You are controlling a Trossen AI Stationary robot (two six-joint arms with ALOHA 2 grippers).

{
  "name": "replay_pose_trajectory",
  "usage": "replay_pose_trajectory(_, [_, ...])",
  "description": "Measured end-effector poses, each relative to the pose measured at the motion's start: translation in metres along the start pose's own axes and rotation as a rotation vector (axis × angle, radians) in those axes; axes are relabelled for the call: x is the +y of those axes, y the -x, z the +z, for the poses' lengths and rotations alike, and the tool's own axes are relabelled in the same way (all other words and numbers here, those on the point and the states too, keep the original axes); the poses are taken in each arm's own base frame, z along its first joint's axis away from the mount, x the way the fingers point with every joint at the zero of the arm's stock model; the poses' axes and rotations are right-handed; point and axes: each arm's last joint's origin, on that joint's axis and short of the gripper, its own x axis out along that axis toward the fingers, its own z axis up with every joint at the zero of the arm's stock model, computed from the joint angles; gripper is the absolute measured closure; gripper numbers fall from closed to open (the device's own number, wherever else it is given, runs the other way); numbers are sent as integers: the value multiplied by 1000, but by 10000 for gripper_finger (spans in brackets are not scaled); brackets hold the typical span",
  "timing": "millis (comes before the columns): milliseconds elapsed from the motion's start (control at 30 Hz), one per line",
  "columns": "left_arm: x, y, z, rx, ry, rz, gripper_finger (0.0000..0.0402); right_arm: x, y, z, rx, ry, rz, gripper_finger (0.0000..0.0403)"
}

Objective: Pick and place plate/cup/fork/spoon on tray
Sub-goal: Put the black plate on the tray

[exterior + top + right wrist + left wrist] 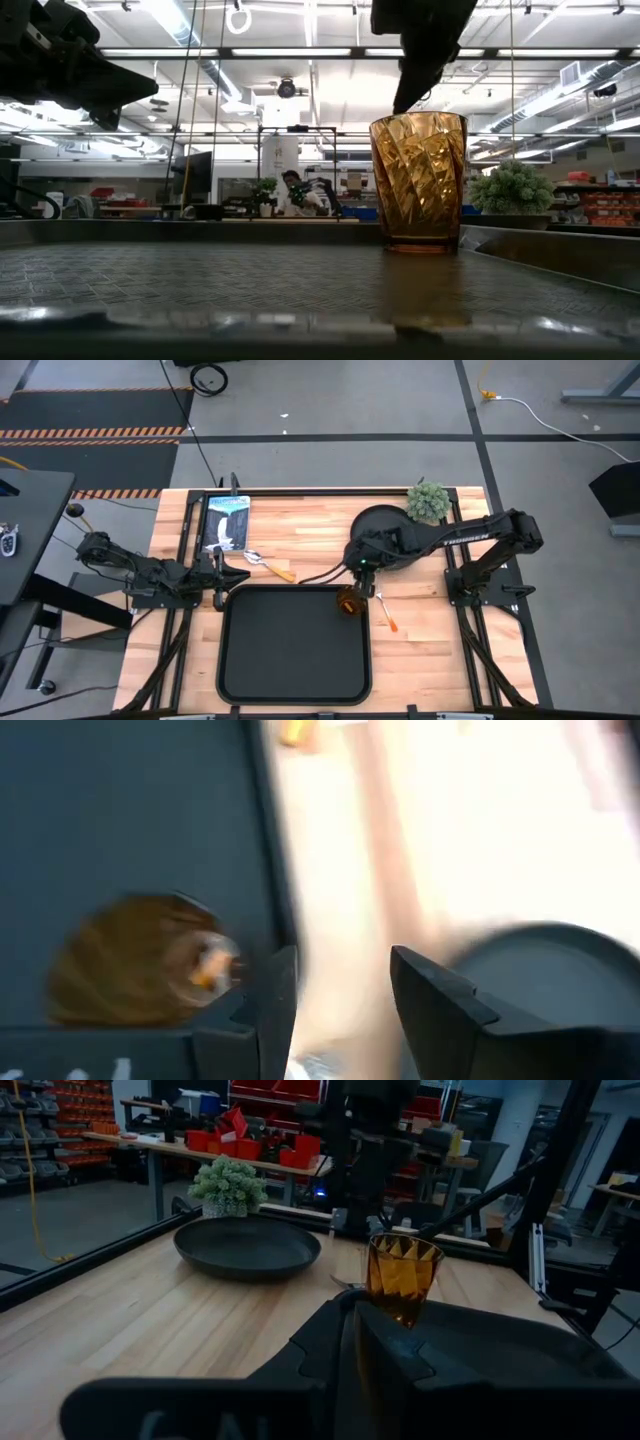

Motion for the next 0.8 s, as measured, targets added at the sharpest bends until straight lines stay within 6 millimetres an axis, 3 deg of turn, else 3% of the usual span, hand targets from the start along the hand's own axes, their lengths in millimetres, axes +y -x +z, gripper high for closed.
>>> replay_pose_trajectory(233, [0, 0, 0, 0, 0, 0, 358, -25, 15, -11, -10, -24, -106, 235])
replay_pose_trajectory(500, [0, 0, 0, 0, 0, 0, 358, -60, -7, -49, 0, -200, -186, 235])
replay_pose_trajectory(800, [0, 0, 0, 0, 0, 0, 358, -76, -15, -79, 13, -475, -224, 235])
